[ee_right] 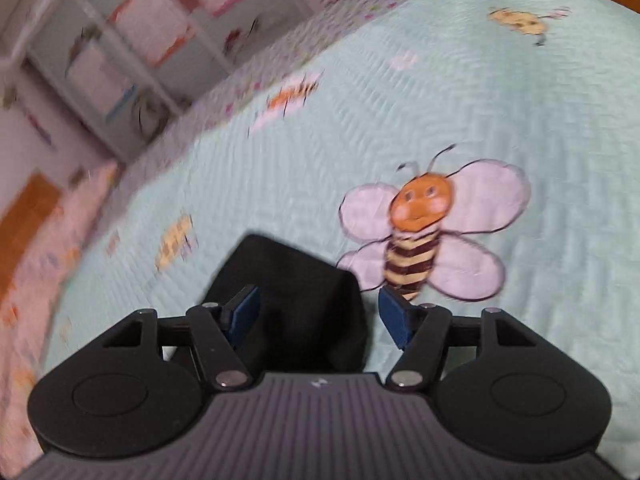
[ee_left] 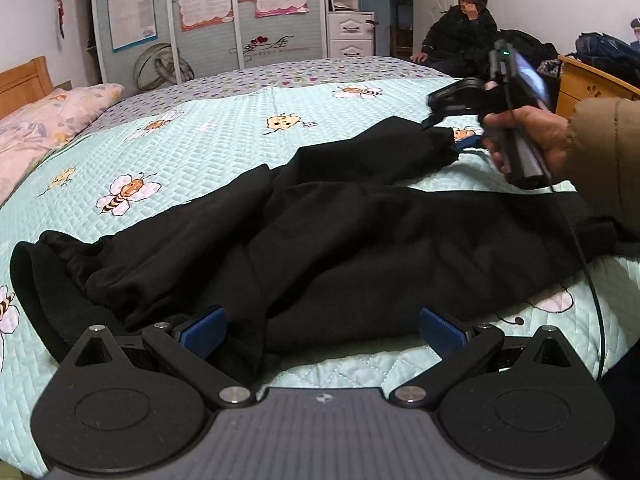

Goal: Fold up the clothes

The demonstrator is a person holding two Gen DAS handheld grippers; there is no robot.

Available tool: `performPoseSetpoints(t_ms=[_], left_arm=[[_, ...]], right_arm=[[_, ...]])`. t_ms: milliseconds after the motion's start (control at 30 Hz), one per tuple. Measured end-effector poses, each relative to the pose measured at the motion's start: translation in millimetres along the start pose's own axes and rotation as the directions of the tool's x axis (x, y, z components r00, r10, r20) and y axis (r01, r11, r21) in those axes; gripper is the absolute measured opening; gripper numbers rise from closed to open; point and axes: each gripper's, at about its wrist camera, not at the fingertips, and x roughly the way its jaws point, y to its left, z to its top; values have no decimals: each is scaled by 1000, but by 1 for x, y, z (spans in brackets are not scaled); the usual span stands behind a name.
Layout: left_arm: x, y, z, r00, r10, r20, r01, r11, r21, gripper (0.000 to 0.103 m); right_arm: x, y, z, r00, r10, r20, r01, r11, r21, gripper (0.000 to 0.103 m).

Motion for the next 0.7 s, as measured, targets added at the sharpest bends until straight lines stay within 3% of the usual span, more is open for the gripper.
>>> performPoseSetpoints(t_ms=[67,100,133,200,267,333,400,433,500,567,700], left_arm=[[1,0,-1,1000,-5,-6,5,1000,-1,102],[2,0,-1,1000,-8,-9,8,1000,-2,102],[2,-1,-1,1000,-9,-9,9,1000,0,102],[1,-4,-1,1000,-12,-7,12,1000,7,102],[1,-8,0,1000,-16,-7,16,1000,21,102],[0,-13,0,1000,-18,-8,18,999,35,102],[0,-17,0,1000,-19,-8,20,999,49,102],[0,-20,1,1000,-21,-6,21,998,53,102],[-2,-23,1,1000,-22,-1,22,998,62,102],[-5,-25,2,1000,-21,8,21,997,72,102],[-8,-26,2,999,-32,24,30,996,78,102]], right_arm=[[2,14,-7,1000,8,-13,-9,995,-99,37],[0,22,-11,1000,1,-10,-3,990,-142,17],[-4,31,-16,1000,-4,-4,3,983,-181,11],[-20,48,-22,999,40,18,-34,970,-241,10],[-41,75,-31,993,100,56,-74,931,-356,10],[-69,108,-43,980,170,105,-88,838,-538,9],[-100,138,-57,956,232,180,-29,686,-727,8],[-114,148,-60,939,262,224,10,629,-777,8],[-138,154,-47,911,270,310,85,615,-784,7],[-152,146,-18,893,226,390,159,653,-741,7],[-168,108,49,815,52,577,385,697,-605,6]])
